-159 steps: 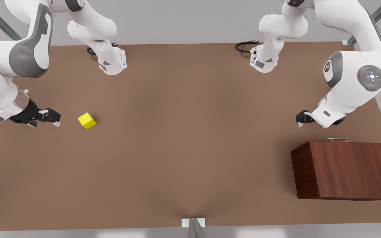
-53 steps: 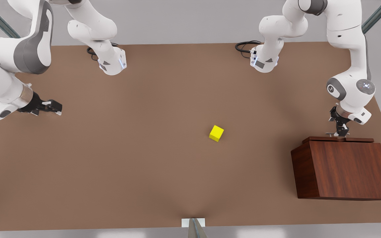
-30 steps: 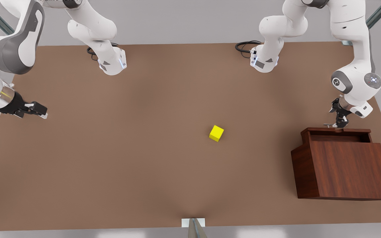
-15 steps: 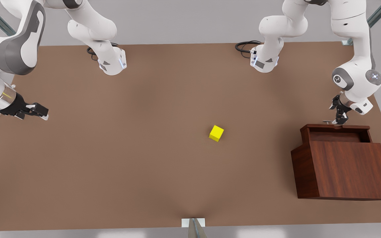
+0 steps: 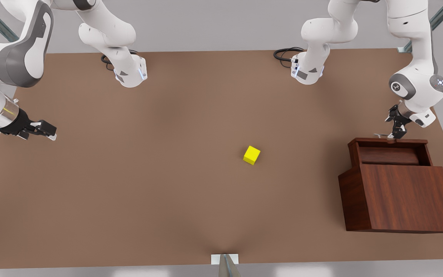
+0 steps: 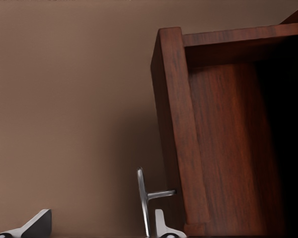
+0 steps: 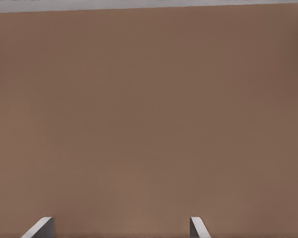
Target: Open the drawer with left arm, place the square in the middle with right arm, and place the square in the drawer with left arm
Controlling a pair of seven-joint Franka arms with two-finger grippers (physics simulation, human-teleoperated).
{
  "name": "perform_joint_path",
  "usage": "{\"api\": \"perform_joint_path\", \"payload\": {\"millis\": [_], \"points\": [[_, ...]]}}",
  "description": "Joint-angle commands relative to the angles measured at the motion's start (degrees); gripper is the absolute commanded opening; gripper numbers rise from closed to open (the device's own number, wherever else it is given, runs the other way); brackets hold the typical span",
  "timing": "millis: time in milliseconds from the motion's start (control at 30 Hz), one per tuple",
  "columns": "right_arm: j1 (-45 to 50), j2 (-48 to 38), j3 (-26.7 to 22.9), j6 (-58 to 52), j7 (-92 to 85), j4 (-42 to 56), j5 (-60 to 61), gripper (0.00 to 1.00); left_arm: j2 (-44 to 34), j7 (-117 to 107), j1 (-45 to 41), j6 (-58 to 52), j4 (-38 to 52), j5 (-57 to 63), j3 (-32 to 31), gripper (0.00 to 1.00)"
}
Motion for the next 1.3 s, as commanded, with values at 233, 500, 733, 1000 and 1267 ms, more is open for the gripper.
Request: {"api": "perform_joint_path", "payload": {"millis": [233, 500, 733, 1000, 1267], "points": [[0.00, 0.00, 0.00, 0.35, 0.18, -0.02, 0.00, 1.00, -15.70, 3.97, -0.74, -14.91, -1.80, 1.71, 2.43, 1.00], [0.00, 0.00, 0.00, 0.35, 0.26, 0.07, 0.00, 1.00, 3.09, 31.13, -22.72, -29.15, 35.36, -8.40, -6.79, 1.00], [0.00, 0.00, 0.00, 0.35, 0.26, 0.07, 0.00, 1.00, 25.51, 30.51, -23.24, -35.04, 57.44, -11.47, -31.76, 1.00], [0.00, 0.00, 0.00, 0.35, 0.26, 0.07, 0.00, 1.00, 30.87, 38.42, -33.09, -34.61, 55.77, 1.89, -35.72, 1.00], [0.00, 0.00, 0.00, 0.79, 0.26, 0.07, 0.00, 1.00, 30.52, 36.49, -33.53, -26.08, 44.96, 6.72, -35.10, 1.00]]}}
